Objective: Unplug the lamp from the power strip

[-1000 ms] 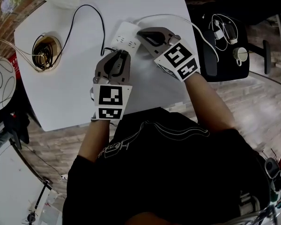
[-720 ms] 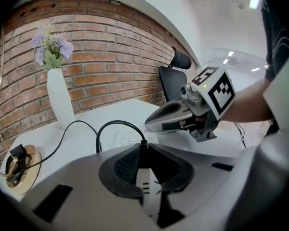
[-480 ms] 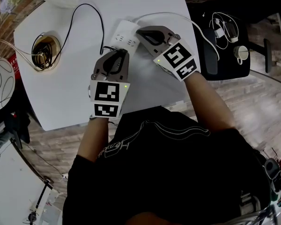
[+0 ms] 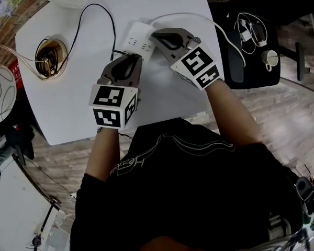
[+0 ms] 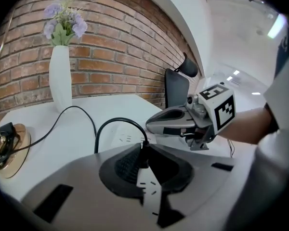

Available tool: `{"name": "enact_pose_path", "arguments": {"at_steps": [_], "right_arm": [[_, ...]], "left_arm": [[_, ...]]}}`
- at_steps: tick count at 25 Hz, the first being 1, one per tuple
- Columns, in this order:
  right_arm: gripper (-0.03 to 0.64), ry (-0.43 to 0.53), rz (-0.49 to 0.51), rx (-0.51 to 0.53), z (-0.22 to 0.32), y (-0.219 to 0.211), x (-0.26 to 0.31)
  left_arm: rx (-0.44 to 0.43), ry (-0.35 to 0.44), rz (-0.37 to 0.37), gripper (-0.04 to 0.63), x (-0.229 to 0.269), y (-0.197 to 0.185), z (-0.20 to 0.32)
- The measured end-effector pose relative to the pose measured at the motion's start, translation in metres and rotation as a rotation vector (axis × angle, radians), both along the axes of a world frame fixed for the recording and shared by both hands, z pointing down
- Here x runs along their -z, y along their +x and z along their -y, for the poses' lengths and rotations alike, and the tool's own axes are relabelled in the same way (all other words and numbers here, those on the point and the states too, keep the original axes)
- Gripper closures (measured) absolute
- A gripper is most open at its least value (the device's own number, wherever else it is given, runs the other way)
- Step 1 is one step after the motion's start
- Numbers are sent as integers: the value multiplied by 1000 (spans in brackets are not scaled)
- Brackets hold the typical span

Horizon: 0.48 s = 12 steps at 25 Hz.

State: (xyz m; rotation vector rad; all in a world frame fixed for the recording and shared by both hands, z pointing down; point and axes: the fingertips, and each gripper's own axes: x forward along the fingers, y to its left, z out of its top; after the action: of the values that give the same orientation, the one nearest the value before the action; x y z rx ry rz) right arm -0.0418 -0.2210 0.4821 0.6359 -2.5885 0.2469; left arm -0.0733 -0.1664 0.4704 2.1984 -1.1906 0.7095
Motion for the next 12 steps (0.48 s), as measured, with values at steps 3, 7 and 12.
{"name": "enact_pose_path", "arguments": {"at_steps": [3,7,12], "right_arm": [[620,1,-1,-3,0,-1,0],[620,-4,-2,-3,0,0,0],[620,7,-3,1,-1,0,0]], "left_arm": [[-7,45,48,552,1,0,0],[-52,91,125,552,1,6,-3],[-65,131,178,552,1,9,-6]]}}
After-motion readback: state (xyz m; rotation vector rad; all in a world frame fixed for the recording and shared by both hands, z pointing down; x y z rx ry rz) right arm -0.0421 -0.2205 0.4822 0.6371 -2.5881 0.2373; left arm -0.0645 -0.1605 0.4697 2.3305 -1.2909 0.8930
